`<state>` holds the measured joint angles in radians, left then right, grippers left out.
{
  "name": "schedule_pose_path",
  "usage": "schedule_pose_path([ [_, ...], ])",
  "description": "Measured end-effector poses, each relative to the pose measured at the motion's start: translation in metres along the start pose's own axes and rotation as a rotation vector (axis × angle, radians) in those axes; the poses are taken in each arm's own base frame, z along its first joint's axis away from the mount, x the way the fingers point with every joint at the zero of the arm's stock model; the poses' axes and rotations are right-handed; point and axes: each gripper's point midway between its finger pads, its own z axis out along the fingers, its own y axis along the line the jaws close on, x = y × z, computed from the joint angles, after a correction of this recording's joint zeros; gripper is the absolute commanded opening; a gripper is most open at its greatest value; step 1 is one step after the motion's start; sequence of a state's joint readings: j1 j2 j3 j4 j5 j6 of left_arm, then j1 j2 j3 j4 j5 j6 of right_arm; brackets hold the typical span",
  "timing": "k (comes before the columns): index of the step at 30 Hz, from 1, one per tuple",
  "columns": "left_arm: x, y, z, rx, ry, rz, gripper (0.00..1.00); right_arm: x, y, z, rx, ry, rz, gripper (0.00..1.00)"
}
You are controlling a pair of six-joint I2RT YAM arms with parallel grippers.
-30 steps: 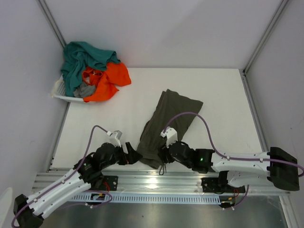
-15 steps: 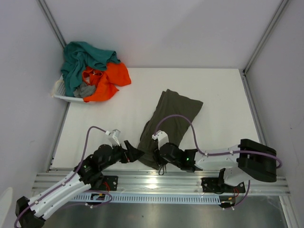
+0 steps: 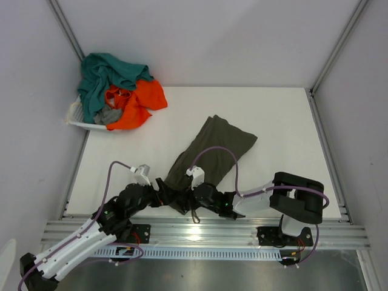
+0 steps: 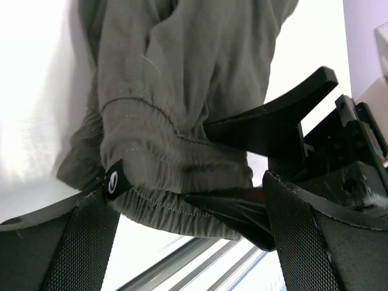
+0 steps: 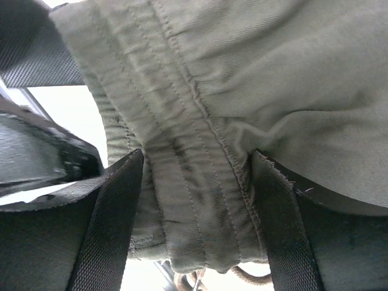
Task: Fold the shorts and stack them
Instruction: Fold the shorts
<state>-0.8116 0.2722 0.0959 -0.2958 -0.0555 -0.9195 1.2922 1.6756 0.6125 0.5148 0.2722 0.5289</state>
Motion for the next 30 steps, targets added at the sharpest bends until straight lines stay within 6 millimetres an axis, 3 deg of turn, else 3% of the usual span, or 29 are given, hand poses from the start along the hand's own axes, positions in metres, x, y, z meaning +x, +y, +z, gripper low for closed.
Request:
schedule_pose_path([
  [4, -0.011, 0.004, -0.009, -0.03, -0.043, 0.0, 0.98, -0.005, 0.005, 0.008, 0.007, -0.021, 0.097, 0.67],
  [12, -0.019, 0.027, -0.017, -0.156, -0.081, 0.003, 0.98, -0.02, 0.004, 0.029, 0.048, -0.081, 0.309, 0.66],
  [20, -0.016, 0.032, -0.022, -0.185, -0.058, 0.007, 0.98, -0.04, -0.027, 0.037, 0.094, -0.121, 0.457, 0.64],
  [30, -0.021, 0.014, -0.007, -0.075, -0.1, -0.017, 0.98, -0.048, -0.033, 0.042, 0.079, -0.124, 0.499, 0.64],
])
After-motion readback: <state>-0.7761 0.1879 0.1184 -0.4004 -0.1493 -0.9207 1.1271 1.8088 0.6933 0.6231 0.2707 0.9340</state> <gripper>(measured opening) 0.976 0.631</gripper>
